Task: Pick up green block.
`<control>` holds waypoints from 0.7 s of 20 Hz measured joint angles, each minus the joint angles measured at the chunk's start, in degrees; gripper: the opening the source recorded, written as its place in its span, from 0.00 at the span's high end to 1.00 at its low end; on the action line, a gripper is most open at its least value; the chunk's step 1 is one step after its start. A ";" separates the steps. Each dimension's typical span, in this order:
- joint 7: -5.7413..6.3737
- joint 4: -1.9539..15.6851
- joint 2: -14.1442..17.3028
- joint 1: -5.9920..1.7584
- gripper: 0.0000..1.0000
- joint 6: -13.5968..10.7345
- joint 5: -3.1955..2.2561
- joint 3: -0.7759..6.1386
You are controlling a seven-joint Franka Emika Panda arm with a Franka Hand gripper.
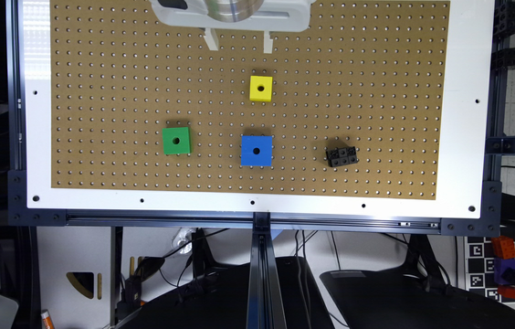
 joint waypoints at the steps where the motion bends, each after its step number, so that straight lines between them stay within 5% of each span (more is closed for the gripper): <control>1: 0.00 0.00 0.00 0.00 0.00 0.00 0.00 0.00; 5: -0.16 0.02 0.00 -0.52 0.00 0.00 -0.13 0.00; 11: -4.18 1.17 0.24 -4.37 0.00 0.01 -0.14 0.00; 14: -5.22 2.63 1.36 -5.37 0.00 0.04 -0.14 0.00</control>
